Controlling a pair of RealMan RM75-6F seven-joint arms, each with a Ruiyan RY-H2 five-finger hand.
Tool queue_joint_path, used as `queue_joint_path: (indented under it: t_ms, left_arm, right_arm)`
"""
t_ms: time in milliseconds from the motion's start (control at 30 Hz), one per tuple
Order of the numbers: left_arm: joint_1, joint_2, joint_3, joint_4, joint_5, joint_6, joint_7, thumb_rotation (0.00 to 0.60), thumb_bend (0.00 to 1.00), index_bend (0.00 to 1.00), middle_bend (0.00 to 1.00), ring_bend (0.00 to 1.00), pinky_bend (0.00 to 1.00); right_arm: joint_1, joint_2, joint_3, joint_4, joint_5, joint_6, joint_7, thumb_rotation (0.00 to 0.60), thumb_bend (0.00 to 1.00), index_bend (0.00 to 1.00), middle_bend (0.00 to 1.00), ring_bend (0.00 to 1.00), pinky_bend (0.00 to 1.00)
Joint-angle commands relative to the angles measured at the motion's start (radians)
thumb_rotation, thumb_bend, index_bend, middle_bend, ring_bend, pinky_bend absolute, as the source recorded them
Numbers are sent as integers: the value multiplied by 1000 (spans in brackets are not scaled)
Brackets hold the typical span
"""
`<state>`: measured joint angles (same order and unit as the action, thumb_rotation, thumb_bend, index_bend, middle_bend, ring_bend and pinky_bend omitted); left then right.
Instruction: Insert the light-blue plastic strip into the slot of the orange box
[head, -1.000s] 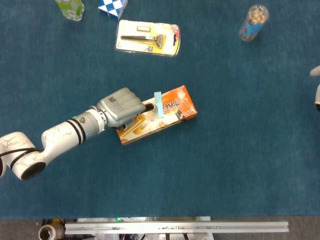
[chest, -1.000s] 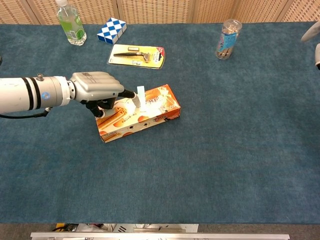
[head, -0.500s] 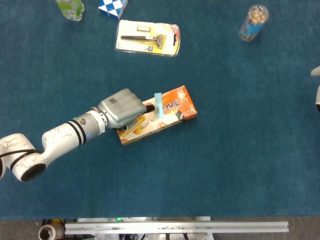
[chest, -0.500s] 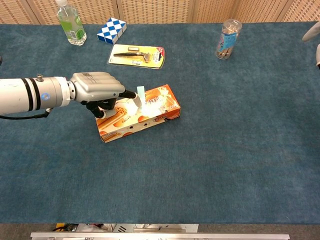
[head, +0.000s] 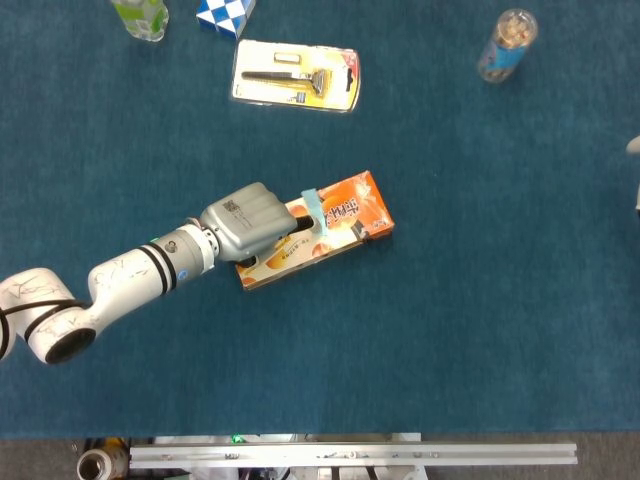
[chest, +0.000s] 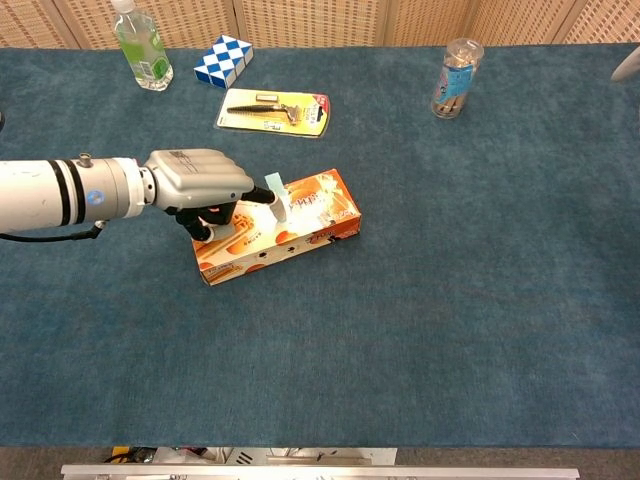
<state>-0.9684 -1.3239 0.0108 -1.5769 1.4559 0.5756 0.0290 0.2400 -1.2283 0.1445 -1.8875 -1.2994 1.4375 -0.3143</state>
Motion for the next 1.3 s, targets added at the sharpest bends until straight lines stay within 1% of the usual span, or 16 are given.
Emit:
queue_joint_path:
  t_ms: [33,233,500,833,1100,1300]
  left_arm:
    - [-2,4,2,-4,-6,-4,7,600,743,189,1000,1000,1000]
    - [-2,8,5,-13,-20,-3,24,600,742,189,1000,1000,1000]
    - [-2,18,-5,-34,-30,14,35,600,742,187,1000,1000,1000]
    - [-17,-10,-6,-15,-64,-10,67,600,743,176,1000,1000,1000]
    - [-21,-14,-6,-14,-94,-15,94,600,743,176,1000,1000,1000]
    - [-13,-5,-6,-29,-97,5,100,600,742,176,1000,1000,1000]
  right_arm:
    - [-2,0,0,0,-2,2,3,600,575,398,972,1000,1000]
    - [-9,5,2,-3,-9,10,7,600,575,397,972,1000,1000]
    - [-19,12,2,-10,-18,18,11,600,575,397,972,1000,1000]
    - [-29,20,2,-9,-18,20,20,600,575,398,972,1000,1000]
    - [-32,22,6,-8,-20,20,25,600,575,397,972,1000,1000]
    - [-33,23,8,-11,-22,20,23,600,575,397,972,1000,1000]
